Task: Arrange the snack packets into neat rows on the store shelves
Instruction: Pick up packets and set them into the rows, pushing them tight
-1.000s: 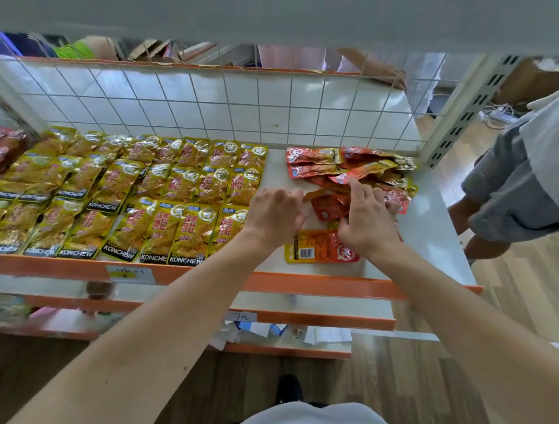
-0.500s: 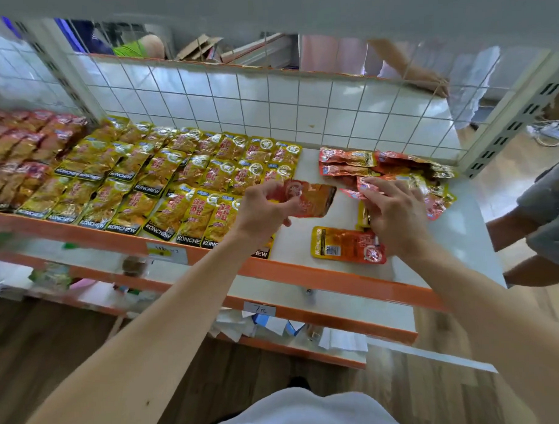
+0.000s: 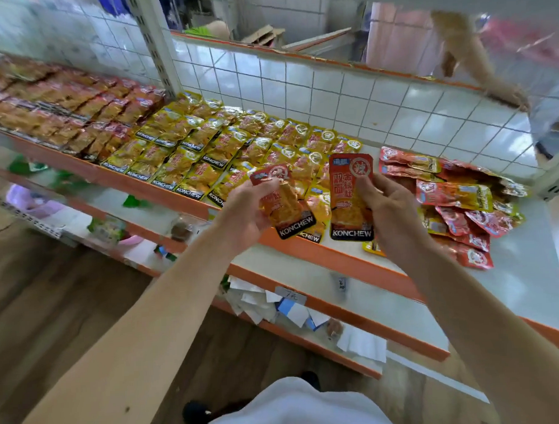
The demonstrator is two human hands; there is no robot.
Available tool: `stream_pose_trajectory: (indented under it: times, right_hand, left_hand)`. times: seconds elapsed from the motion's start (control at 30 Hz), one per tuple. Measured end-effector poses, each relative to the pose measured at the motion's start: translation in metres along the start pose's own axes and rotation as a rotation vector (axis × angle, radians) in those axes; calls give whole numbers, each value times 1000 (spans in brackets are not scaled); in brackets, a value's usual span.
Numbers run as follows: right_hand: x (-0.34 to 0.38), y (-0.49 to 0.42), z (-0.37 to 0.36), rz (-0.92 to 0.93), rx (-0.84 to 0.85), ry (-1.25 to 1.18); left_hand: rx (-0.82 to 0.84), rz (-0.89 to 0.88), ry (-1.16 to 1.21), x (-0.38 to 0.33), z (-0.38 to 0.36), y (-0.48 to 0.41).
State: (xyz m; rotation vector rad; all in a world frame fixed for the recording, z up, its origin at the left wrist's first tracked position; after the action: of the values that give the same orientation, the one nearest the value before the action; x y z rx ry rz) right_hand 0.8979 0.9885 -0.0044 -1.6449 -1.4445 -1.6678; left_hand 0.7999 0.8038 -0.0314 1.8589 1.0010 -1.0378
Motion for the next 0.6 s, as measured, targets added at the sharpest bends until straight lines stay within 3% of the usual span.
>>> stream_pose_trajectory:
  times: [0.17, 0.6]
  right_hand:
    - [-21, 4, -82, -177, 191, -30]
    - [-61, 34, -310, -246, 429, 30]
  left_hand:
    - [-87, -71, -25, -27, 67, 19]
    - [-401, -335, -45, -139, 266, 97]
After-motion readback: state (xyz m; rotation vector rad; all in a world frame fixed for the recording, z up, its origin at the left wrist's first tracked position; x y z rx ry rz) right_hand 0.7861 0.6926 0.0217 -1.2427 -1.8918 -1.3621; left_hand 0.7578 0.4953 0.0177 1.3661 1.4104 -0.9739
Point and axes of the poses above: each hand's wrist, its own y-axis away from the middle knuckle, its own z-axis out of the back of the hand, x = y × z, the point moved 9 cm from there along -y, towards the middle knuckle, and after that the axes turned 13 degrees about -z, right-handed, at the moved point
